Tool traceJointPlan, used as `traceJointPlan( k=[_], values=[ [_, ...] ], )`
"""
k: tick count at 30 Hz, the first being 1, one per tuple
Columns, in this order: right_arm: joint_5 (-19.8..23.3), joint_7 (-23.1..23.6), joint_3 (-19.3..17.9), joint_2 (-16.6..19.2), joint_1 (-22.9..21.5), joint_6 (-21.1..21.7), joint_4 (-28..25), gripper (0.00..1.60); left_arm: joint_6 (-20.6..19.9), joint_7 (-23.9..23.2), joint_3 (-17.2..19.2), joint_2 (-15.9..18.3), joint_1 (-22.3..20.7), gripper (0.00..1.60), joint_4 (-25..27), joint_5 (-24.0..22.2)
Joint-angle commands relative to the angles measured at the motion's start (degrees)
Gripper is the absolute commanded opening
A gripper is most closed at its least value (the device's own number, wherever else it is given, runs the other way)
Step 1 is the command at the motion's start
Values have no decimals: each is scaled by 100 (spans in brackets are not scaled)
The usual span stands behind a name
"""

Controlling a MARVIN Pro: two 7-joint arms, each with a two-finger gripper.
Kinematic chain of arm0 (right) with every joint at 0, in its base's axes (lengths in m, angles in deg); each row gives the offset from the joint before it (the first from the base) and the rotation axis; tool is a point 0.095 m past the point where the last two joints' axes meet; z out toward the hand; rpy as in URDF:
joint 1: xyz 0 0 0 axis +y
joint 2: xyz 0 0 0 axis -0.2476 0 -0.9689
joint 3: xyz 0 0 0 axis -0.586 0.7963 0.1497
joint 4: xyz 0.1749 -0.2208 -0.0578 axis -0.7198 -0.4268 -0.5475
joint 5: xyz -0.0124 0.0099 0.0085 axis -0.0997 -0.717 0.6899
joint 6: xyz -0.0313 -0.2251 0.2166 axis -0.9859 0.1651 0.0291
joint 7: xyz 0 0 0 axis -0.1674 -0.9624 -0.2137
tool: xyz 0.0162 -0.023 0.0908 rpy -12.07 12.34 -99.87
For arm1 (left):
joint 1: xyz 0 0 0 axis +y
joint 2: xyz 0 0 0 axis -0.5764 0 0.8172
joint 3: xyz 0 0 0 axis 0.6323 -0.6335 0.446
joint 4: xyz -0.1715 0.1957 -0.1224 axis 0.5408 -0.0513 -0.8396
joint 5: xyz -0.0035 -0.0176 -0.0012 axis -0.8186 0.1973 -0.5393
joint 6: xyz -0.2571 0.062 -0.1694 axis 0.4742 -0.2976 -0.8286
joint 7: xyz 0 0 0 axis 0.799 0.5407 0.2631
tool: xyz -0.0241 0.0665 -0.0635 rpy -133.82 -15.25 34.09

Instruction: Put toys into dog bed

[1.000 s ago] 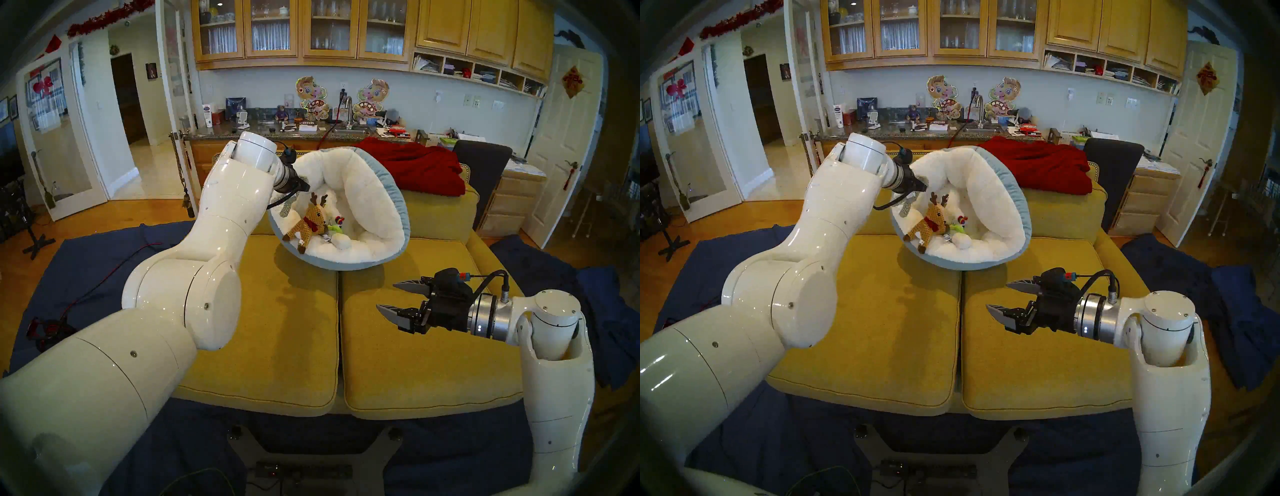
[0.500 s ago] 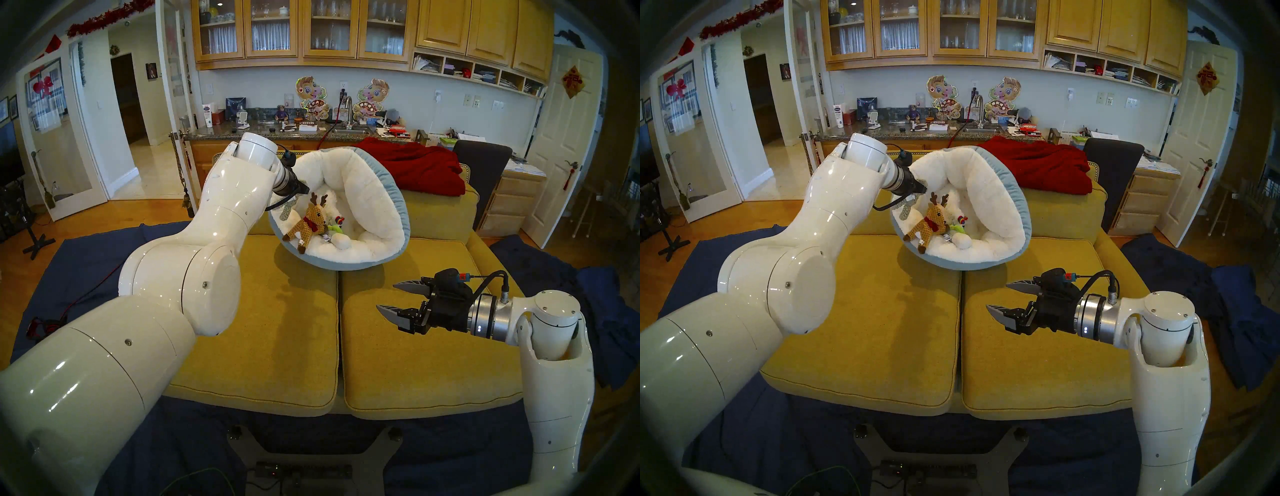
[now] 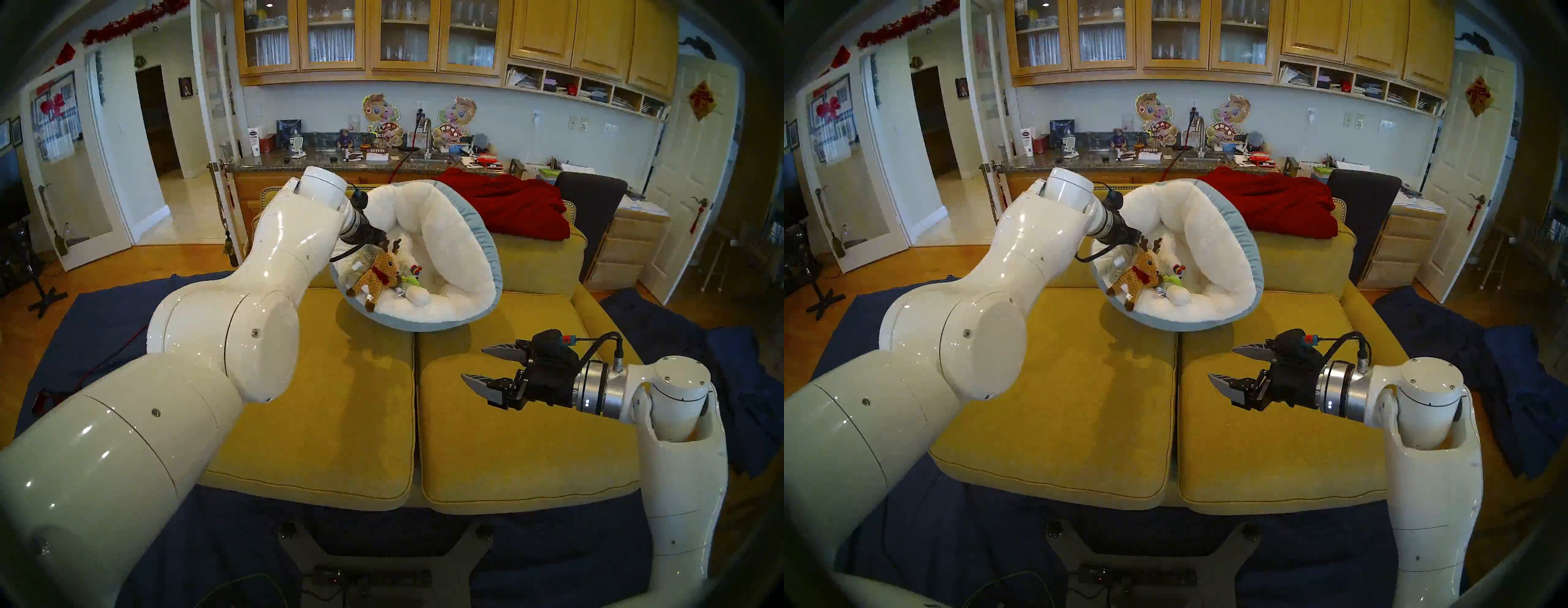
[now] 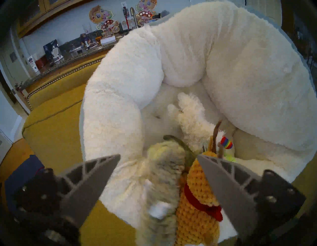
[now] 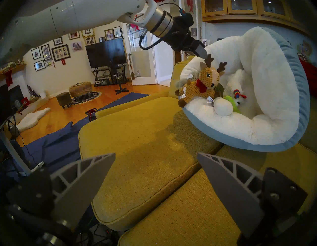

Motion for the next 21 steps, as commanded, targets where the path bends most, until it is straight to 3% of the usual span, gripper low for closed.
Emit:
traceJointPlan(
  k=[1,13,17,21],
  values=[
    [29,10,-3,5,-81,-11,-113,160,193,34,52,-64,-581,160,44,-67],
    [43,15,-8,1,-99,-1,-182,160,425,-86,280,-224,-856,160,-163,-359],
    [49,12,-15,-4,-96,31,-228,160,602,-375,345,-252,-862,160,-286,-493],
    [48,1,-23,-10,-86,83,-272,160,713,-954,269,-183,-672,160,-152,-557]
  ],
)
